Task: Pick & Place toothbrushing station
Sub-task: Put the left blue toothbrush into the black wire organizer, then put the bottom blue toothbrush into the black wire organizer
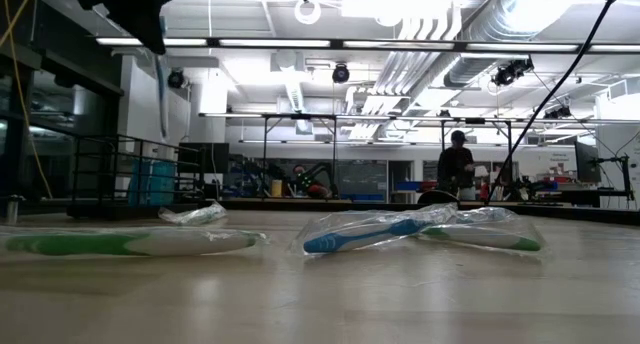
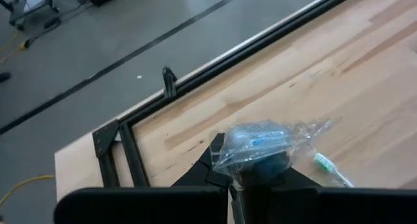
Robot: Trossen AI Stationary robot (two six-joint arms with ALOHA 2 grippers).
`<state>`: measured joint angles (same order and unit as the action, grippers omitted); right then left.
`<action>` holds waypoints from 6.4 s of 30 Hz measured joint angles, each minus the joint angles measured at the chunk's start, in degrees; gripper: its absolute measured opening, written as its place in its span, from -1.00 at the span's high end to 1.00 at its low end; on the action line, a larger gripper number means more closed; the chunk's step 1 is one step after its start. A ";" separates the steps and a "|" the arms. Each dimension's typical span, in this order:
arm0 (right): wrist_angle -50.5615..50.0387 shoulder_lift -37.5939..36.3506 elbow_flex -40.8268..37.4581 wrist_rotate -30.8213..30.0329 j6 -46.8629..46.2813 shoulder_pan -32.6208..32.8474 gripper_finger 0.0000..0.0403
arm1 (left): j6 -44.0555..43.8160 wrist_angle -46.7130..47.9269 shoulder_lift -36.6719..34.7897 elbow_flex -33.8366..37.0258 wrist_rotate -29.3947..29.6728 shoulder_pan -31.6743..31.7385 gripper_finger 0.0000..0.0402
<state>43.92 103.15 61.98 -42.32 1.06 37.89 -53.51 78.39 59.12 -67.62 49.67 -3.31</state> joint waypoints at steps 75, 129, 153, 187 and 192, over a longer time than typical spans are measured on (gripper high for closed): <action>-0.11 0.07 0.00 0.91 -1.29 0.00 0.14 | 30.18 -41.38 -3.70 24.13 -37.63 32.70 0.42; -0.46 0.07 0.00 0.93 -1.49 -0.01 0.14 | 16.98 -52.82 -3.54 23.94 -33.55 -12.90 0.36; -19.26 0.07 0.02 -8.53 -8.50 1.69 0.14 | 15.73 -78.46 18.05 23.94 -28.90 -19.73 0.36; -61.17 0.04 0.02 13.11 -35.88 -4.09 0.14 | 15.13 -92.78 27.82 23.98 -27.21 -22.49 0.36; -61.07 0.04 0.02 17.31 -35.38 -6.20 0.14 | 15.76 -93.03 27.82 23.98 -27.19 -22.49 0.36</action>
<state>-17.15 103.20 62.00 -25.01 -34.32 31.69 -37.75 -14.64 86.94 -43.64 22.47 -25.80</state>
